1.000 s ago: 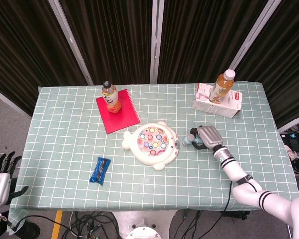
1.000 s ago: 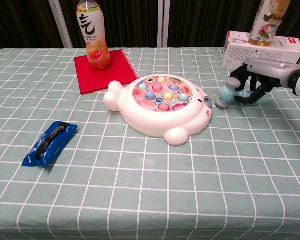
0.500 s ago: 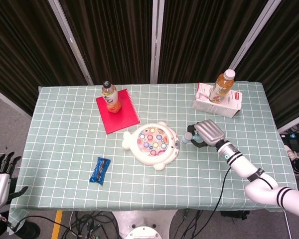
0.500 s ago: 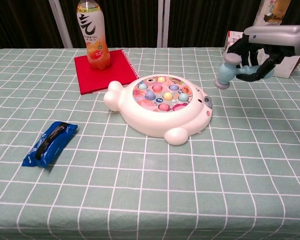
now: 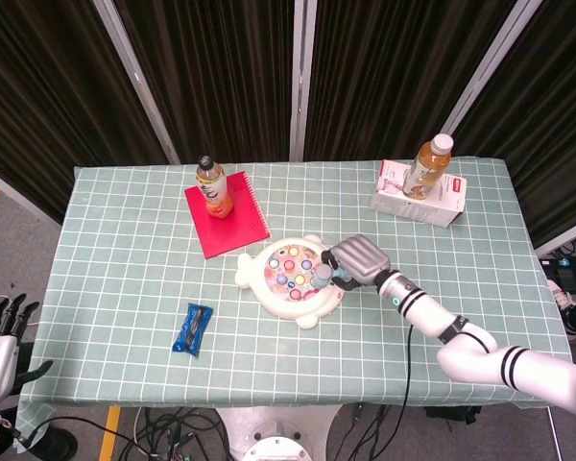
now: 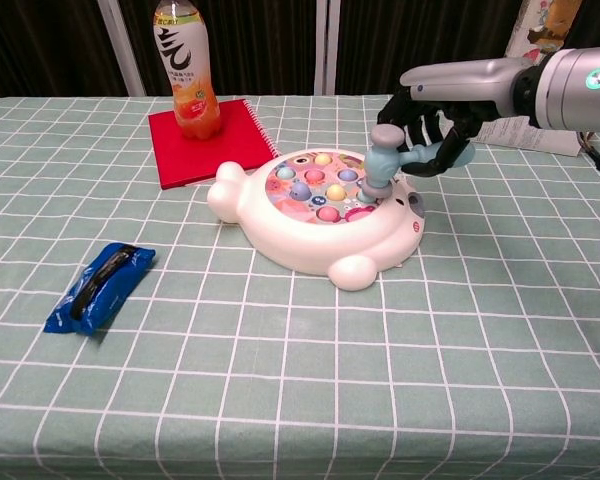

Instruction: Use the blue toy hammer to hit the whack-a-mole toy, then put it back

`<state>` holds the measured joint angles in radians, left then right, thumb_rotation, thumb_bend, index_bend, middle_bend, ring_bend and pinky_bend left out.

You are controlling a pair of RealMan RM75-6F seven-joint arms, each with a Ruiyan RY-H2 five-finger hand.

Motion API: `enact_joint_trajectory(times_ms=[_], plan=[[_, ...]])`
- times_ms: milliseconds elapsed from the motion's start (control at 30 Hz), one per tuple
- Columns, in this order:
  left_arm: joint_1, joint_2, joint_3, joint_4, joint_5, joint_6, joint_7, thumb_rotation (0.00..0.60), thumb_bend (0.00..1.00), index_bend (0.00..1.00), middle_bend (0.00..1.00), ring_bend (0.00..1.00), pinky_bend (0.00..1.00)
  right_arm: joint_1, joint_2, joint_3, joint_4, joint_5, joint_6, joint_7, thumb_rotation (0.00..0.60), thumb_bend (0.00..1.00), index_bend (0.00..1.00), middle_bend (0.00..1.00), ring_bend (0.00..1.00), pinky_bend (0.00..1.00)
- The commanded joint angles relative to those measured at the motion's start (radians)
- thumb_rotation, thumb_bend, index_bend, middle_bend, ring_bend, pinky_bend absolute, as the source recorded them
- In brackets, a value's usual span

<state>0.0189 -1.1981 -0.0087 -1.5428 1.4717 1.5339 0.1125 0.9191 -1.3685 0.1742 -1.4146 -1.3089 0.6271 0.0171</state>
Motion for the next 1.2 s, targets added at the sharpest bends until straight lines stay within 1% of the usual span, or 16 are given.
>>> enact_joint_trajectory(times_ms=[33,133,233,367,567,733,800,900,1033,1200], plan=[[0.002,-0.003,0.001,0.005,-0.001,0.001,-0.003,0.600,0.03,0.15,0.06,0.00,0.00,0.018,-0.018,-0.004,0.007,0.034,-0.014,-0.043,0.600,0.49,0.74,0.61,0.50,0.63],[0.004,-0.004,0.002,0.009,0.001,0.004,-0.008,0.600,0.03,0.15,0.06,0.00,0.00,0.016,-0.012,0.003,-0.005,0.051,0.003,-0.053,0.600,0.49,0.74,0.61,0.50,0.63],[0.005,-0.006,0.002,0.013,0.000,0.003,-0.009,0.600,0.03,0.15,0.06,0.00,0.00,0.005,0.006,0.023,-0.023,0.061,0.039,-0.033,0.600,0.49,0.74,0.61,0.50,0.63],[0.001,-0.007,0.000,0.013,0.005,0.000,-0.008,0.600,0.03,0.15,0.06,0.00,0.00,0.022,0.013,0.033,-0.006,0.086,0.022,-0.042,0.600,0.49,0.74,0.61,0.50,0.63],[0.000,-0.006,-0.001,0.011,-0.001,-0.004,-0.005,0.600,0.03,0.15,0.06,0.00,0.00,0.074,-0.038,0.035,0.067,0.156,-0.037,-0.087,0.600,0.49,0.74,0.61,0.50,0.63],[0.003,-0.010,0.001,0.016,-0.007,-0.008,-0.011,0.600,0.03,0.15,0.06,0.00,0.00,0.108,-0.087,0.017,0.126,0.194,-0.068,-0.135,0.600,0.49,0.74,0.61,0.50,0.63],[0.003,-0.011,0.001,0.019,-0.008,-0.010,-0.012,0.600,0.03,0.15,0.06,0.00,0.00,0.115,-0.096,0.013,0.133,0.206,-0.071,-0.147,0.600,0.49,0.74,0.61,0.50,0.63],[0.004,-0.013,0.000,0.023,-0.007,-0.007,-0.015,0.600,0.03,0.15,0.06,0.00,0.00,0.112,-0.092,0.023,0.116,0.214,-0.051,-0.140,0.600,0.49,0.74,0.61,0.50,0.63],[0.003,-0.013,0.000,0.024,-0.005,-0.008,-0.016,0.600,0.03,0.15,0.06,0.00,0.00,0.105,-0.063,0.041,0.073,0.203,-0.019,-0.121,0.600,0.49,0.74,0.61,0.50,0.63],[0.000,-0.013,-0.002,0.023,-0.003,-0.007,-0.014,0.600,0.03,0.15,0.06,0.00,0.00,0.130,-0.067,0.047,0.073,0.221,-0.035,-0.137,0.600,0.49,0.74,0.61,0.50,0.63]])
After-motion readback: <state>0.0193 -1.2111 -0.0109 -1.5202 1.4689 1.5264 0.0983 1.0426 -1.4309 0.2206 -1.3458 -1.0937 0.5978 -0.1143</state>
